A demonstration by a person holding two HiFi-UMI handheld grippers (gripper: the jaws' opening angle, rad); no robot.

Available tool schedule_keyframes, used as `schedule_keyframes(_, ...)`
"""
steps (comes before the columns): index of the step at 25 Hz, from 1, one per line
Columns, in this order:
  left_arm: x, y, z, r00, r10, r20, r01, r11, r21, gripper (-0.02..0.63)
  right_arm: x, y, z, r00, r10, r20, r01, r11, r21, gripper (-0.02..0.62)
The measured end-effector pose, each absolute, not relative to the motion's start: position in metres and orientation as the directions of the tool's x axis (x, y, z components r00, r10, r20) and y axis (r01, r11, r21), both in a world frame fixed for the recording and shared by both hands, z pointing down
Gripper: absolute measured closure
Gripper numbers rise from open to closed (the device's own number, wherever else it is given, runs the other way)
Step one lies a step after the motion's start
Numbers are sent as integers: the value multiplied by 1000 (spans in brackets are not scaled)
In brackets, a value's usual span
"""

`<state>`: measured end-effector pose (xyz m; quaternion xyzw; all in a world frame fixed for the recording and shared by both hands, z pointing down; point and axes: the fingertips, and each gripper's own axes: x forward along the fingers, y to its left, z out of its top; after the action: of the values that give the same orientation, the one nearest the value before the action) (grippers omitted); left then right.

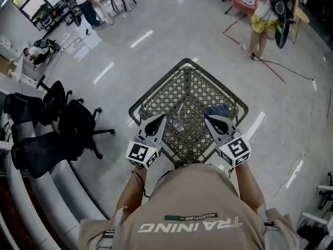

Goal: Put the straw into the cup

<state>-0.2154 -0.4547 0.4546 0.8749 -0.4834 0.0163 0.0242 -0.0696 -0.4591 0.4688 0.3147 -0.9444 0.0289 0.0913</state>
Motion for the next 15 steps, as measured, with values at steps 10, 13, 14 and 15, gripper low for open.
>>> schedule_keyframes(10, -213, -440, 445, 544, -835, 90, -838, -546, -6, 591, -83, -458, 437, -835, -537, 123, -541, 841, 2, 578)
schedule_keyframes(13, -217, -435, 444, 555, -827, 92, -830, -557, 4, 591, -86, -453, 440, -836, -536, 120, -541, 841, -16, 578)
schedule_keyframes(14, -217, -431, 445, 558, -824, 94, -828, -560, 6, 591, -87, -450, 442, -833, -539, 124, -545, 838, -18, 578)
schedule_keyframes(15, -218, -428, 446, 560, -823, 95, -827, -562, 8, 591, -88, -448, 444, -832, -540, 127, -547, 837, -19, 578)
